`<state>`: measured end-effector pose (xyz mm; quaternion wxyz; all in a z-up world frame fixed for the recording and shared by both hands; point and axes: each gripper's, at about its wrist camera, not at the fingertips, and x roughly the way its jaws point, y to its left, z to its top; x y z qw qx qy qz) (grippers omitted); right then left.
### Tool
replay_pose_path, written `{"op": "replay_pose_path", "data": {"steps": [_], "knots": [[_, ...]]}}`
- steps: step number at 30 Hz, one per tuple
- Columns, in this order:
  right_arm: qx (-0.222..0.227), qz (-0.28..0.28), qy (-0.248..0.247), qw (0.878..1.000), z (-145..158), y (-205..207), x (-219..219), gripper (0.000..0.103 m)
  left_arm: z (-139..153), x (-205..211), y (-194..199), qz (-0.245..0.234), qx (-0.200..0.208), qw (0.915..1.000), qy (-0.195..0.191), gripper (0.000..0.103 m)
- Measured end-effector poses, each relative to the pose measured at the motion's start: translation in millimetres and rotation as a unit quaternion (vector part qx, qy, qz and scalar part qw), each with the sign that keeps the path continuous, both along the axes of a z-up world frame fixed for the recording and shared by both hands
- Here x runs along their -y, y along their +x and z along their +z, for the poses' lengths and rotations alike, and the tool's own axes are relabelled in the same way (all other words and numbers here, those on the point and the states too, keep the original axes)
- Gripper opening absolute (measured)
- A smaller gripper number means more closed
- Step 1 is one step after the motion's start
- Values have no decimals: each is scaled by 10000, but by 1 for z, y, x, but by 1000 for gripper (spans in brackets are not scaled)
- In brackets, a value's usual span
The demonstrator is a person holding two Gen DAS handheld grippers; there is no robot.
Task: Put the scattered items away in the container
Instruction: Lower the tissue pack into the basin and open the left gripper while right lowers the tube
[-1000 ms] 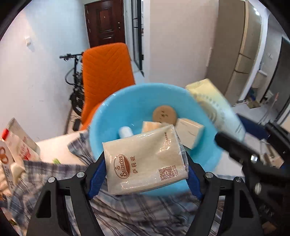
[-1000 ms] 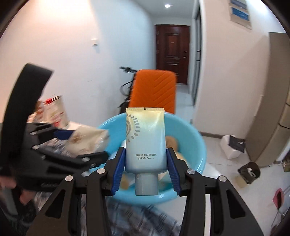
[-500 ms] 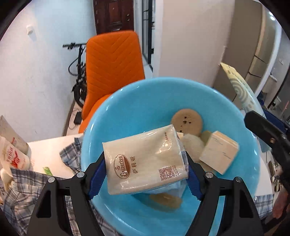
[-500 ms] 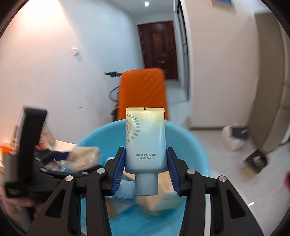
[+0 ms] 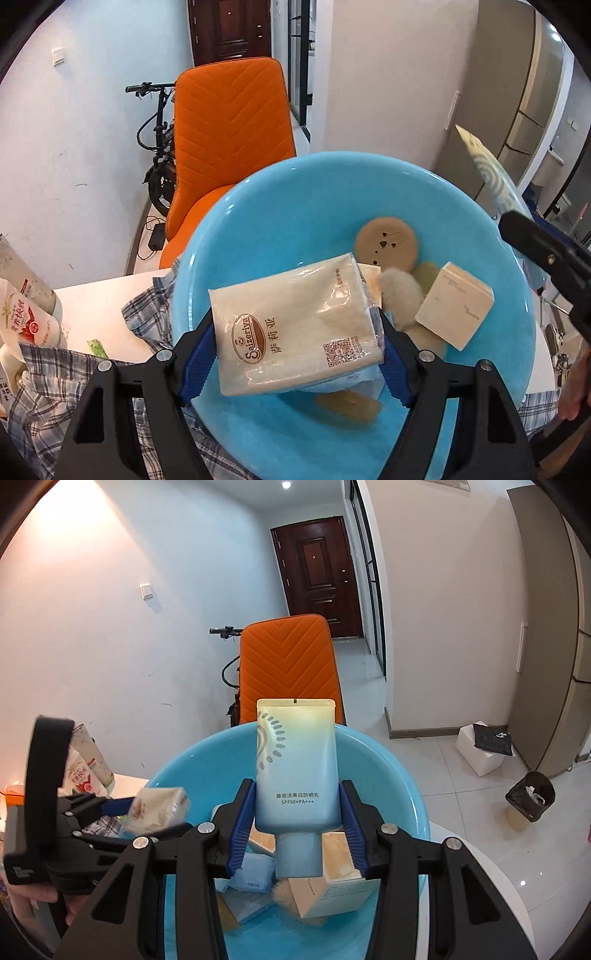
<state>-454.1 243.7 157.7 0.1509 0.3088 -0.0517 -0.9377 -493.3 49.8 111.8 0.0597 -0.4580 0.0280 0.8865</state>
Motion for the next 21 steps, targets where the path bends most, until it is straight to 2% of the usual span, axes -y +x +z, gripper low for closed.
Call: {"op": "replay_pose_path", "data": {"steps": [7,12,16,18,20,21], "knots": [[49,39,-52,10000,-1,-6,0,44,-4,-13,2,-131,-6,9998,-115,79],[22,12,-37,10000,1,-5,-2,44,-3,-12,0,-113,8,9999,-22,79],[18,13,-26,10000,1,-5,-3,44,1,-15,2,-157,-153,9994,-268,82],[28,31,-21,10000,0,-5,-4,44,2,-15,3,-176,-178,9994,-252,87],[28,34,-17,10000,0,-5,-5,44,5,-15,4,-170,-263,9994,-173,100],[23,35,-8,10000,1,-4,-6,44,8,-15,6,-153,-365,9991,-165,103]]}}
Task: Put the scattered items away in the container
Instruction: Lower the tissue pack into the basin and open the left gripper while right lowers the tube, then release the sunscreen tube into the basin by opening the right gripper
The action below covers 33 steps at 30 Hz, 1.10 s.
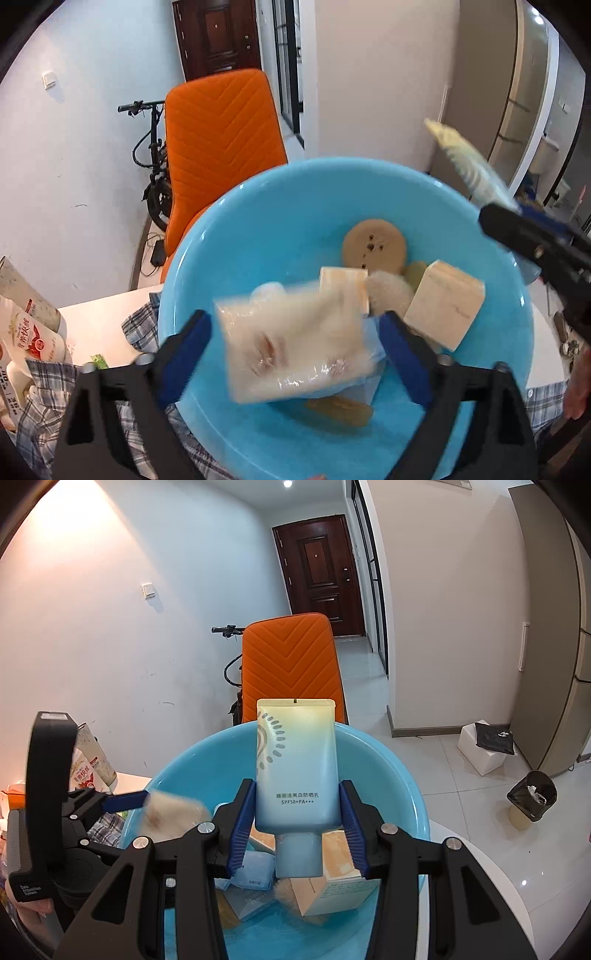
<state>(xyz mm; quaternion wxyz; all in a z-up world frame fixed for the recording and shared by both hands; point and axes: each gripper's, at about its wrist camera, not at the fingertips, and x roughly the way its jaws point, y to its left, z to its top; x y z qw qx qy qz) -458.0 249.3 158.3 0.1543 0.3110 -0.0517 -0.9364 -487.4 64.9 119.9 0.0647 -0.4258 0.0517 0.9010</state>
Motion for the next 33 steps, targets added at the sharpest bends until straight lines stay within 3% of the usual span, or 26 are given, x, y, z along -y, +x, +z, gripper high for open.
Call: {"op": "replay_pose_path", "data": {"steps": [21,23,25,27,33], "knots": [[60,138,69,9999,-1,-3,5,45,13,13,4,142,-75,9998,142,103],[51,182,58,9998,0,-2,8,57,13,12,4,149,-74,9998,123,103],[-2,178,-73,9998,2,0,8,92,13,13,4,170,-70,9998,117,103],[-64,105,-241,9996,5,3,5,98,14,13,5,162,-68,9998,134,103],[-89,60,-174,9998,8,3,3,98,16,14,7,170,-78,9997,158,103]]}}
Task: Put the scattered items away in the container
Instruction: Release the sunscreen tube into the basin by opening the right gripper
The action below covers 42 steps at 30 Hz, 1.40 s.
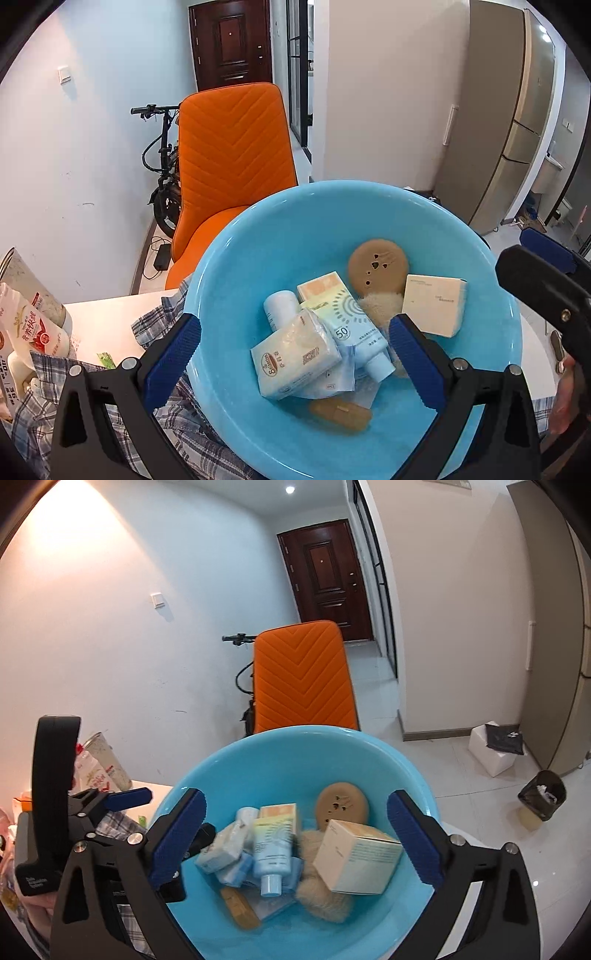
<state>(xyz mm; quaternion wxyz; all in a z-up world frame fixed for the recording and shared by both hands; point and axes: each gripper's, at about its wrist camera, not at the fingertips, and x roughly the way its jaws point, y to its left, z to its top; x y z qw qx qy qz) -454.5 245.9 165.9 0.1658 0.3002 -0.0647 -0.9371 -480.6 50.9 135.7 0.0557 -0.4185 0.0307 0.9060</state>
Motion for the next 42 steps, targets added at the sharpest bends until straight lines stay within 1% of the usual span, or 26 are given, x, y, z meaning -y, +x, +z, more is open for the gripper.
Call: {"op": "replay_pose_path", "data": {"steps": [6,11,15,19,33,37,42], "knots": [[124,65,123,9998,-6,-5,6,98,-1,-3,-1,-7,34,10000,-68,103],[294,248,316,9988,-14,-5,18,98,-8,-8,-3,143,102,9994,-311,103],[461,340,297,9979,-19,-7,20,98,-14,-13,-5,91,179,9989,-433,103],[509,325,322,9977,-21,-7,17,98,-16,-15,-4,50,201,9988,-451,103],[529,259,232,9980,-19,-10,8,98,-17,-19,-5,25,242,9983,-534,103],[557,295,127,9979,-19,-10,5,98,-17,-19,-4,-13,227,9983,-530,103],[617,414,-128,9972,-17,-10,1,98,-13,-21,0,-56,167,9985,-523,103]]}}
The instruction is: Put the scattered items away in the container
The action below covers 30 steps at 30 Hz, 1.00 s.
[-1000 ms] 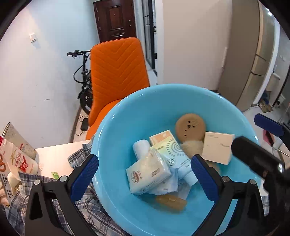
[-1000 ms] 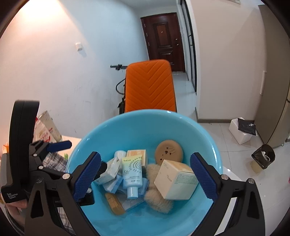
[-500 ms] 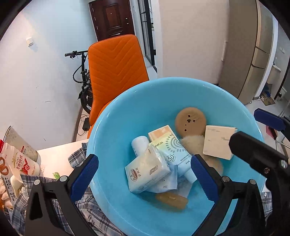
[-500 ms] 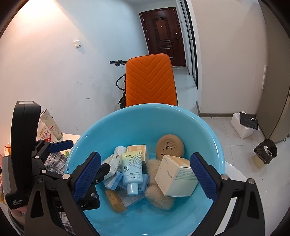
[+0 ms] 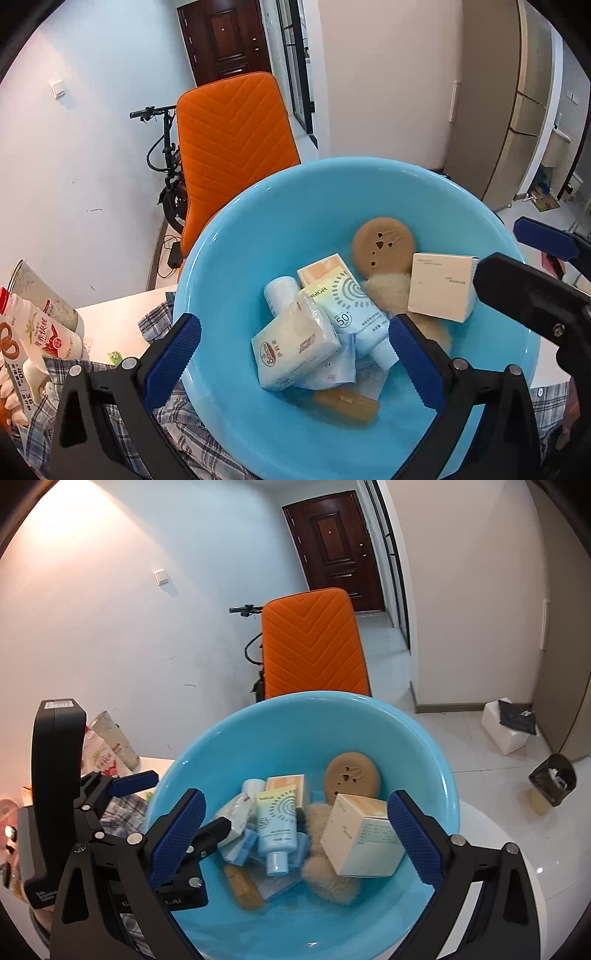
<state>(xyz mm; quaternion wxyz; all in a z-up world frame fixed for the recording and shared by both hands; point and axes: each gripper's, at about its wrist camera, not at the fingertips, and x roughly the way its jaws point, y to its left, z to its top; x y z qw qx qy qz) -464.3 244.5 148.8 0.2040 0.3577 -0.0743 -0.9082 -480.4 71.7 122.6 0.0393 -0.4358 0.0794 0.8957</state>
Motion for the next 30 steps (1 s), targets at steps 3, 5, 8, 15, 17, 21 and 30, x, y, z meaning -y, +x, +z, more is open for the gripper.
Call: {"op": "replay_pose_path", "data": {"steps": [3,5,8,15,17,21,30], "knots": [[7,53,9,10000,1,2,2,98,0,-1,4,-41,26,10000,16,103],[2,88,18,10000,2,2,3,98,-2,0,6,-32,94,9999,109,103],[33,131,-8,9999,2,3,4,98,-6,1,12,-109,209,9996,184,103],[-85,385,-285,9988,21,27,9,100,-6,13,33,-29,362,9992,183,103],[-111,430,-230,9988,22,36,12,103,-1,16,43,-54,359,9993,116,103],[222,272,96,9993,15,42,15,103,12,20,66,-4,251,9997,45,103],[268,573,445,9970,32,112,9,103,18,11,138,-359,306,9989,57,103]]}}
